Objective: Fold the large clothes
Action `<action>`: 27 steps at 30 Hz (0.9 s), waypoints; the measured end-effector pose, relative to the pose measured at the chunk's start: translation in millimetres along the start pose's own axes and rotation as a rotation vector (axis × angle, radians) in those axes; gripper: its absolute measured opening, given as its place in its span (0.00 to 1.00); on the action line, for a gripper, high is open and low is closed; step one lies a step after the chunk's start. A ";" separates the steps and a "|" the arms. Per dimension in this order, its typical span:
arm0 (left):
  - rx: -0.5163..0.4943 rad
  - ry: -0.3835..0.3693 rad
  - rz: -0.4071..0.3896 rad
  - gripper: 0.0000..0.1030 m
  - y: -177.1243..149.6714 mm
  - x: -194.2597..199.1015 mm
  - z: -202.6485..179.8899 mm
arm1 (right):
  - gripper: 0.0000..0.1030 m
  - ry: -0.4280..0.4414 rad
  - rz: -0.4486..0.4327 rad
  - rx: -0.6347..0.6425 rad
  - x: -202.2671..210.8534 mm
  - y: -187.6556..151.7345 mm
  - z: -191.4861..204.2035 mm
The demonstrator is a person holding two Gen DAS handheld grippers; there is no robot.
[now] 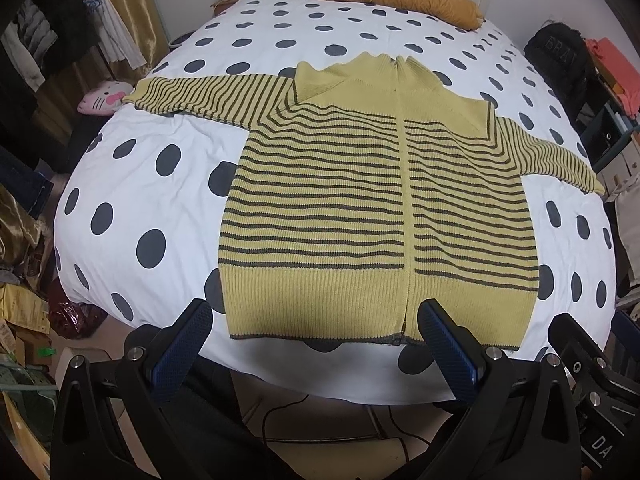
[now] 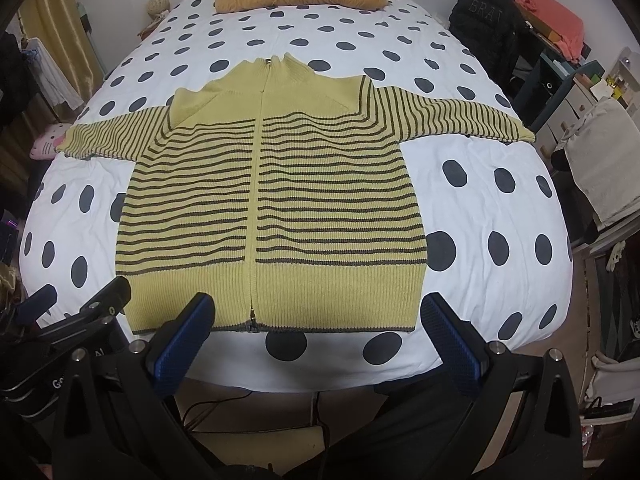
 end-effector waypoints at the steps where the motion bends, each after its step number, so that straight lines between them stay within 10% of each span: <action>1: 0.000 0.000 0.000 0.99 -0.2 0.1 0.0 | 0.99 0.001 0.001 0.001 -0.5 0.0 -0.1; 27: 0.000 0.006 0.023 0.99 -1.2 -9.8 -0.3 | 0.99 0.006 0.024 0.002 -9.7 -1.1 5.3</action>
Point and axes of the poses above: each gripper's, at about its wrist camera, not at the fingertips, and x roughly against the way its jaws point, z to its left, y to its top, the point moved 8 cm from there along -x, roughly the way its jaws point, and after that the axes turned 5 degrees about x, right-handed, at the moved point
